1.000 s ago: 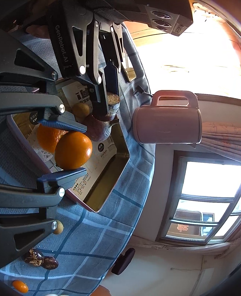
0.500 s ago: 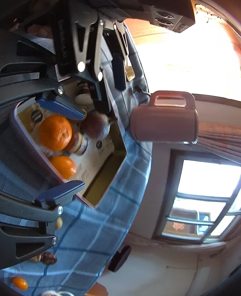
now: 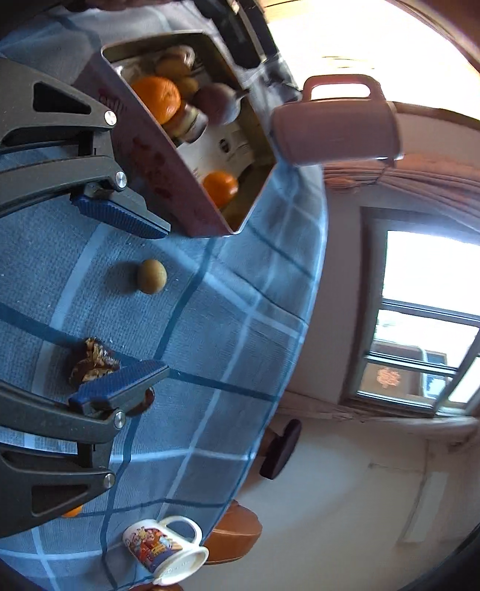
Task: Organize fruits
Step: 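Open the right tool over the tin box while the left tool releases the golden cake into it, then close the right tool on a small kiwi while the left tool moves to a dark lumpy fruit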
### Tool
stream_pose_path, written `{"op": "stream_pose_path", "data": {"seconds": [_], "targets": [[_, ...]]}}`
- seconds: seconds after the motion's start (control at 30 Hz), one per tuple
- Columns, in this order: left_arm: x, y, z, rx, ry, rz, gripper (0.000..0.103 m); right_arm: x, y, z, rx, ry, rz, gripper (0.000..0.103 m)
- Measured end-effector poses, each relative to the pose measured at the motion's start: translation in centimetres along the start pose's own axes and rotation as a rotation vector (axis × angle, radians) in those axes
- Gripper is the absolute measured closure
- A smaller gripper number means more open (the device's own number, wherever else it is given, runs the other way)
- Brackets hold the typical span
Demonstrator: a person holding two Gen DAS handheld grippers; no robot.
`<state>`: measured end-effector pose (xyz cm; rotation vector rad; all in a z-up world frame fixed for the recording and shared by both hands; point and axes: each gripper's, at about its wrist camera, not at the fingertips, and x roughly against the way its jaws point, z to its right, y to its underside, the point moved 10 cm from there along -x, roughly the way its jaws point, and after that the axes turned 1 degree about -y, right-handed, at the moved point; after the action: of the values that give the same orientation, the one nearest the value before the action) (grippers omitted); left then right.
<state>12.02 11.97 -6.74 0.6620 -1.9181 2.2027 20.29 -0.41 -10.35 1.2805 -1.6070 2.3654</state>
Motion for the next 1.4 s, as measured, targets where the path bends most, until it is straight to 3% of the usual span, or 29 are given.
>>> {"op": "stream_pose_path", "data": {"seconds": [0.1, 0.23, 0.3, 0.33, 0.37, 0.43, 0.63, 0.83, 1.0, 1.27, 1.4], "targets": [[0.0, -0.3, 0.2, 0.0, 0.002, 0.007, 0.009, -1.4, 0.1, -0.6, 0.013, -0.013, -0.036, 0.034], [0.0, -0.4, 0.3, -0.002, 0.009, 0.009, 0.009, -3.1, 0.5, -0.9, 0.025, -0.018, -0.095, 0.047], [0.0, -0.4, 0.4, -0.003, 0.012, 0.008, 0.009, -4.2, 1.1, -0.8, 0.014, -0.017, -0.145, 0.048], [0.0, -0.4, 0.4, -0.005, 0.013, 0.007, 0.009, -4.6, 1.2, -0.8, 0.008, -0.02, -0.158, 0.052], [0.0, -0.3, 0.6, -0.009, 0.014, 0.005, 0.009, -5.3, 1.6, -0.7, -0.004, -0.036, -0.188, 0.064], [-0.1, -0.3, 0.7, -0.016, 0.013, 0.005, 0.009, -5.6, 1.6, -0.8, -0.03, -0.073, -0.201, 0.073], [-0.5, -0.2, 2.0, -0.036, 0.013, -0.011, 0.009, -4.6, 1.1, -0.8, -0.024, -0.078, -0.148, 0.073], [-0.8, -0.7, 6.2, -0.087, 0.063, -0.014, 0.009, -0.1, 1.4, 3.0, -0.047, 0.019, -0.044, 0.073], [-2.7, 0.5, 11.6, -0.121, 0.152, -0.091, 0.009, 2.6, 3.4, 8.7, -0.145, 0.127, -0.004, 0.073], [-6.5, 2.6, 18.4, -0.176, 0.226, -0.215, 0.011, 4.6, 5.2, 13.5, -0.236, 0.196, 0.021, 0.073], [-8.5, 4.0, 21.5, -0.215, 0.263, -0.287, 0.015, 5.0, 5.4, 14.6, -0.276, 0.187, 0.044, 0.073]]}}
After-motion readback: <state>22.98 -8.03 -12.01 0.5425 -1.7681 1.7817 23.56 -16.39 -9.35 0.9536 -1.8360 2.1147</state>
